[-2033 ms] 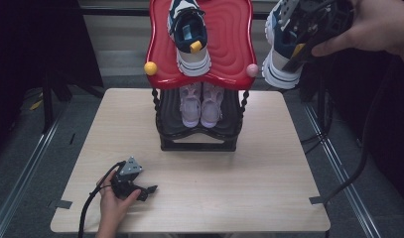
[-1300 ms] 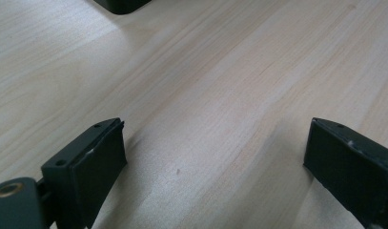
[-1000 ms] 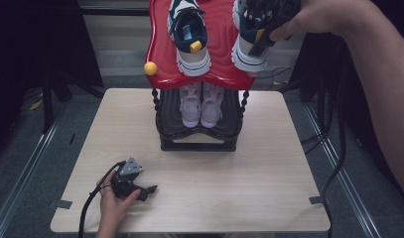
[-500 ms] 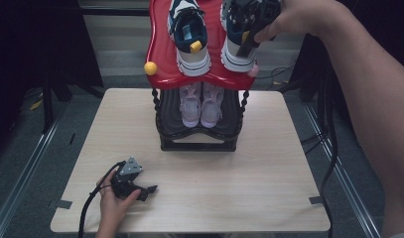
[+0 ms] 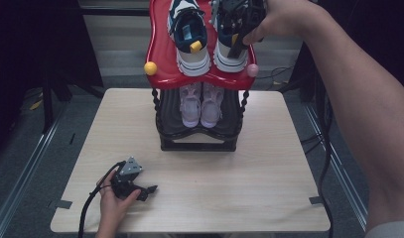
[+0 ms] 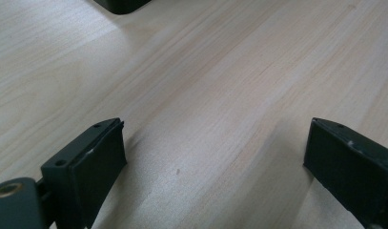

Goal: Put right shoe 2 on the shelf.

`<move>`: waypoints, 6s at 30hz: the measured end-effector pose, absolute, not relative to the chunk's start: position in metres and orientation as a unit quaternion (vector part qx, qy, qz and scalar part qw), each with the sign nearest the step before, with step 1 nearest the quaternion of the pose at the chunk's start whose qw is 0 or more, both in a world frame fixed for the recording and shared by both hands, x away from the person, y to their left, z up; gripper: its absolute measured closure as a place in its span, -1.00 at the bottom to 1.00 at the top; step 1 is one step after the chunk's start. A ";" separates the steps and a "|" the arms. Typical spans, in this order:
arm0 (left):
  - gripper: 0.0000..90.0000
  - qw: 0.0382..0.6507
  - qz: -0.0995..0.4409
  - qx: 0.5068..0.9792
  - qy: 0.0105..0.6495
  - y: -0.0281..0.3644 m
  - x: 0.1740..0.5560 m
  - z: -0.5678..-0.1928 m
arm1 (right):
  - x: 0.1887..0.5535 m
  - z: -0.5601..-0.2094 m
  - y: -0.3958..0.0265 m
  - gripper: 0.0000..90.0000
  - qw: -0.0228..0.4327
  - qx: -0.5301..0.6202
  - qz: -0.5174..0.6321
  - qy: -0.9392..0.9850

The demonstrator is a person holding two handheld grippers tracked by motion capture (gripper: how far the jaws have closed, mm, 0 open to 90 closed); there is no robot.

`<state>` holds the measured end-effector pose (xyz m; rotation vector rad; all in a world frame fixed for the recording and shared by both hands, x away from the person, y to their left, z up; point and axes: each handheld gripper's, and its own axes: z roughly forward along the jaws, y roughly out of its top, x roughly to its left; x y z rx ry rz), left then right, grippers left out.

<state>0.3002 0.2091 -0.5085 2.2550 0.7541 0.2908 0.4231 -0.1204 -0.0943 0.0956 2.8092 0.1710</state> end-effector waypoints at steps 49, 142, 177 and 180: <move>-0.86 0.363 0.112 0.877 0.293 0.209 0.300 -0.508 | 0.426 -0.112 -0.112 0.41 0.178 0.038 0.060 0.981; -0.88 0.363 0.112 0.877 0.294 0.209 0.301 -0.509 | 0.377 -0.077 -0.176 -0.43 0.138 0.163 0.187 0.959; -0.89 0.363 0.115 0.875 0.298 0.209 0.302 -0.509 | 0.331 -0.158 -0.226 -0.64 0.091 0.174 0.226 0.954; -0.89 0.367 0.116 0.873 0.301 0.208 0.302 -0.509 | 0.330 -0.166 -0.229 -0.64 0.097 0.173 0.224 0.954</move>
